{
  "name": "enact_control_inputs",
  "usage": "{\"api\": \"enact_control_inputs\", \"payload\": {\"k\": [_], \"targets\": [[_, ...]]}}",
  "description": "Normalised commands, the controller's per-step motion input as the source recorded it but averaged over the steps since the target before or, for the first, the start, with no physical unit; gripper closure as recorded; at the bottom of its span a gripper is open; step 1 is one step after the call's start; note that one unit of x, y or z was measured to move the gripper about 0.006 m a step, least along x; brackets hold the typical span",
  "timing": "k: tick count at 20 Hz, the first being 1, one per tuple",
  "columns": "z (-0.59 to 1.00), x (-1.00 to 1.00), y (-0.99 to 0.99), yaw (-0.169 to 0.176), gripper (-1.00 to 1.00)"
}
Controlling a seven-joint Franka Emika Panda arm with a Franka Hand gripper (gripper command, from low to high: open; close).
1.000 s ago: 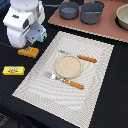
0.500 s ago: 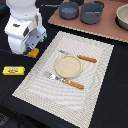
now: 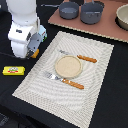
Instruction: Place the bread, butter, and milk from the table onto the serving area.
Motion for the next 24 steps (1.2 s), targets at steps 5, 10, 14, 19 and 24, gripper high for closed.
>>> {"api": "enact_control_inputs", "payload": {"k": [5,10,14,19,24], "targets": [[-0.29,-0.28,0.00,0.055,-1.00],[-0.28,-0.24,0.00,0.052,1.00],[-0.26,-0.17,0.00,0.053,1.00],[-0.15,-0.10,0.00,0.046,1.00],[0.26,0.08,0.01,0.024,1.00]]}}
